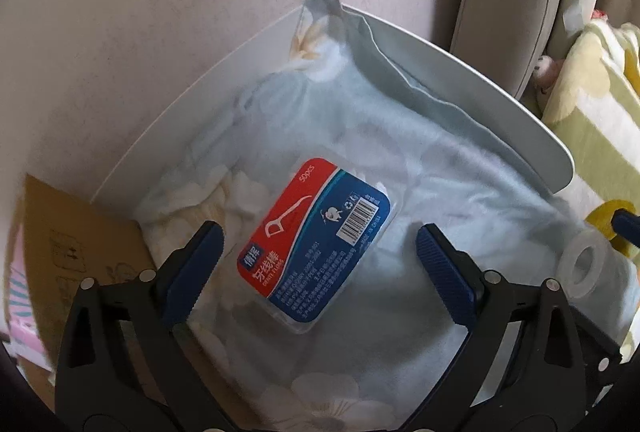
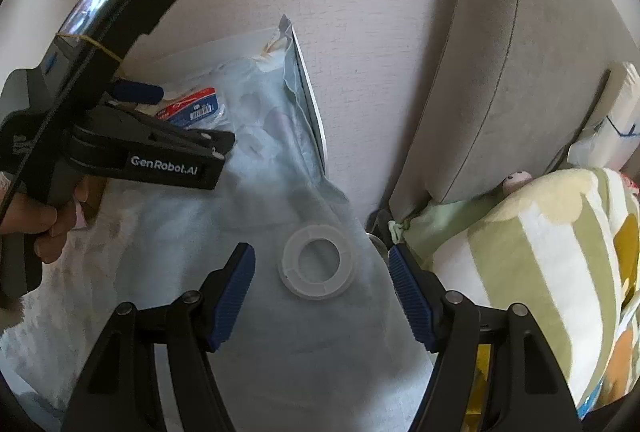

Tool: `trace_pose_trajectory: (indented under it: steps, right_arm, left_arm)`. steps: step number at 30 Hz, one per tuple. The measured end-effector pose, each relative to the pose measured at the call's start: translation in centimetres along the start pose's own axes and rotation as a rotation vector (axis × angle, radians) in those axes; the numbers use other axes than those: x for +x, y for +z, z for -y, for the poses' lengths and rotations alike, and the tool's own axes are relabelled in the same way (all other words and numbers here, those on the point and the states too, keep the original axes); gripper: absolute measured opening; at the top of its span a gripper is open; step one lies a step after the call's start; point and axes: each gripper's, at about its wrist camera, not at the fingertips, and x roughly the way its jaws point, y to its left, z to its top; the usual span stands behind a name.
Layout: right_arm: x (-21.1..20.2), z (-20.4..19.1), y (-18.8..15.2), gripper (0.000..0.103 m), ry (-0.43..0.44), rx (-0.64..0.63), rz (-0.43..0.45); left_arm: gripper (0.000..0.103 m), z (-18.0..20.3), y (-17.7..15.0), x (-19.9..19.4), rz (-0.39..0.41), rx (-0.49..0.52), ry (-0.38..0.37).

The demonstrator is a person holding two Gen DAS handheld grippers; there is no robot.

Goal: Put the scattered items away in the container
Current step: 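Grasp the floss pack with the left tool while the right tool grasps the clear tape roll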

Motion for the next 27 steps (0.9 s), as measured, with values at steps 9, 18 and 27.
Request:
trace_pose_trajectory:
  steps: [9, 18, 27]
  right_arm:
    - [0.5, -0.7, 0.0, 0.065, 0.009, -0.062, -0.002]
    - [1.1, -0.9, 0.0, 0.040, 0.047, -0.057, -0.019]
    - [-0.3, -0.3, -0.1, 0.040, 0.023, -0.025, 0.000]
  left_arm:
    - [0.096, -1.4, -1.1, -0.2, 0.042, -0.046, -0.054]
    - [0.071, -1.8, -1.7, -1.2, 0.069, -0.034, -0.073]
    - [0.062, -2.7, -2.0, -3.5, 0.089, -0.057, -0.120]
